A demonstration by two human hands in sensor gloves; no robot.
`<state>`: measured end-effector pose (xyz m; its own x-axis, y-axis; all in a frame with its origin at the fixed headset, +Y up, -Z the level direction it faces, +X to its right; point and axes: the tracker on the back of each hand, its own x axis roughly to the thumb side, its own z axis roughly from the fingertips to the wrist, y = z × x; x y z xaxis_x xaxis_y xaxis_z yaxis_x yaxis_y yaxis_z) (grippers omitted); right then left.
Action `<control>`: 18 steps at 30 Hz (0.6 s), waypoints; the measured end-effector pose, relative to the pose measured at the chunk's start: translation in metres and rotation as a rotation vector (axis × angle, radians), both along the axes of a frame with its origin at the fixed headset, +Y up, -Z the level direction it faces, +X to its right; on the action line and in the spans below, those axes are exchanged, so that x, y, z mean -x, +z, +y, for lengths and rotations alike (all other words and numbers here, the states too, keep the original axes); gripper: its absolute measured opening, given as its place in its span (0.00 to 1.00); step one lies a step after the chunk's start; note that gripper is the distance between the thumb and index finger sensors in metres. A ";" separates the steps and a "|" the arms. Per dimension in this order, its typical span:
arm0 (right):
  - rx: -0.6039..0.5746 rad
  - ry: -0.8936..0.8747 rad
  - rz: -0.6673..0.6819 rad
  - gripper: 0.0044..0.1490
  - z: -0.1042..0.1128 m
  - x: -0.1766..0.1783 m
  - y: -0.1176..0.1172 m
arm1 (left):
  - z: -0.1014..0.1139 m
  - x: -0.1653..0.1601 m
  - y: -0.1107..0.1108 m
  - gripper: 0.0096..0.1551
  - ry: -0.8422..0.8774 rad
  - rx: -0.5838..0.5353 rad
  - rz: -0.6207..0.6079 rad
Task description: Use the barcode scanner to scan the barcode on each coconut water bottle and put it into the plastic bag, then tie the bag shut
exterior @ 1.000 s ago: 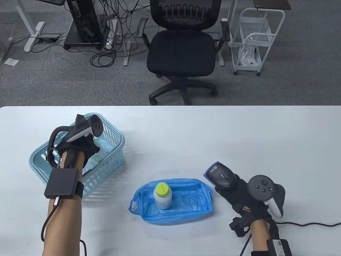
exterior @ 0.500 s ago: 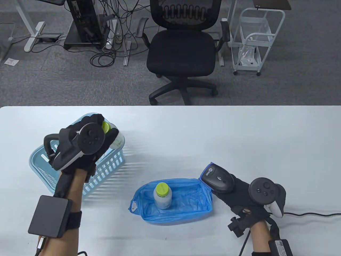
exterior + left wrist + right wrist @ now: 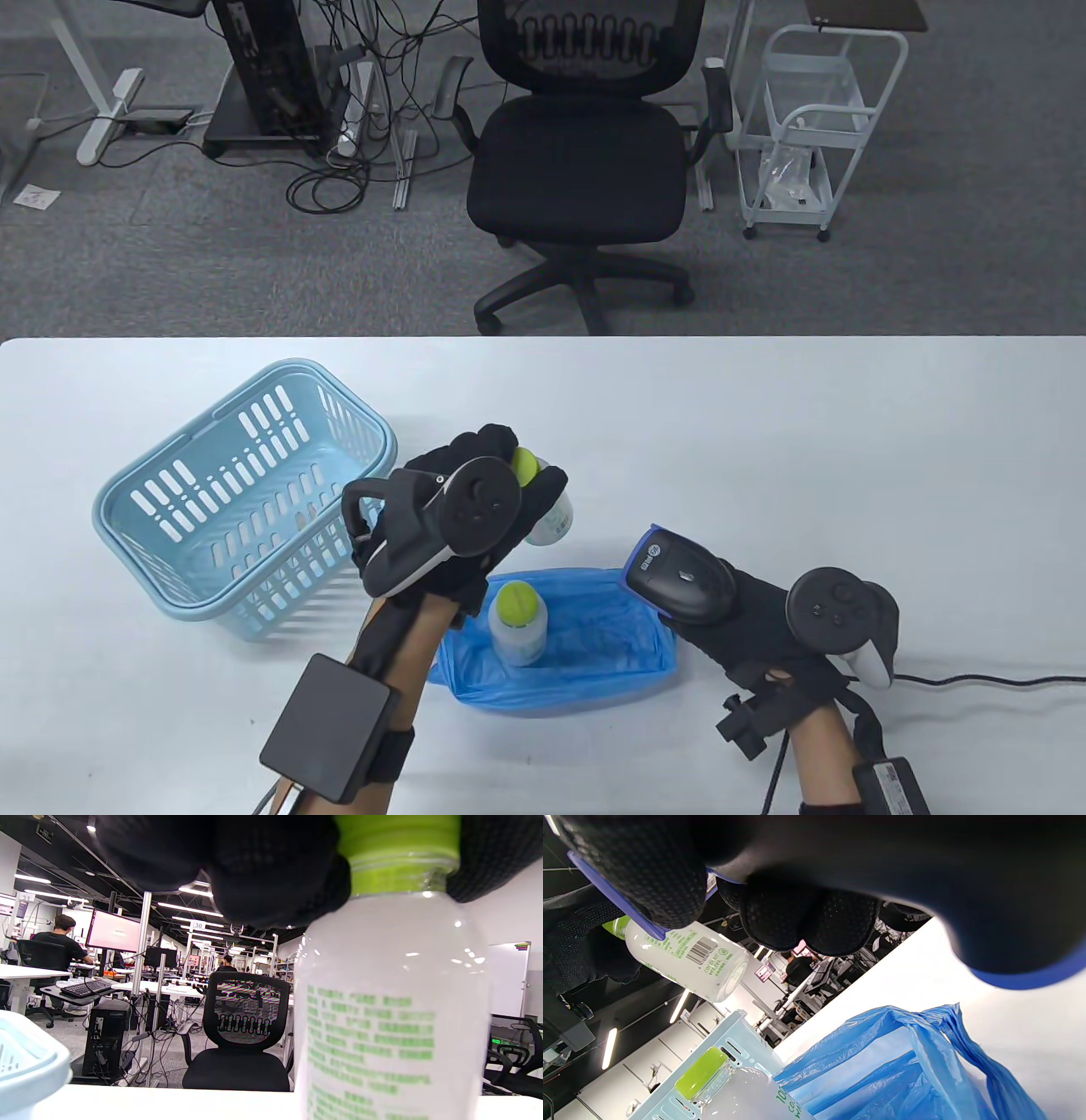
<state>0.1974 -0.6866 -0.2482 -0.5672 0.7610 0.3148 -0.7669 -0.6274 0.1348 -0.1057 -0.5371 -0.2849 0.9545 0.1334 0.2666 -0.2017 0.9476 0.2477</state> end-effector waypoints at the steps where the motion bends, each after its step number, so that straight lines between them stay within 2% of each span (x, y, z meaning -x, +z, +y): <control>1: -0.001 -0.005 0.002 0.27 0.000 0.000 0.000 | -0.001 -0.003 0.000 0.43 0.004 0.005 -0.004; 5: 0.001 -0.001 -0.002 0.27 0.000 -0.001 0.000 | -0.008 -0.011 0.002 0.43 0.010 0.027 -0.033; 8: 0.007 0.002 -0.082 0.29 -0.002 -0.007 -0.001 | -0.015 -0.020 0.007 0.42 -0.029 0.051 -0.129; 13: 0.067 -0.012 -0.232 0.34 -0.012 -0.027 -0.004 | -0.044 -0.044 0.020 0.41 -0.124 0.161 -0.312; 18: 0.100 0.054 -0.314 0.37 -0.020 -0.034 -0.005 | -0.081 -0.070 0.024 0.40 -0.272 0.279 -0.376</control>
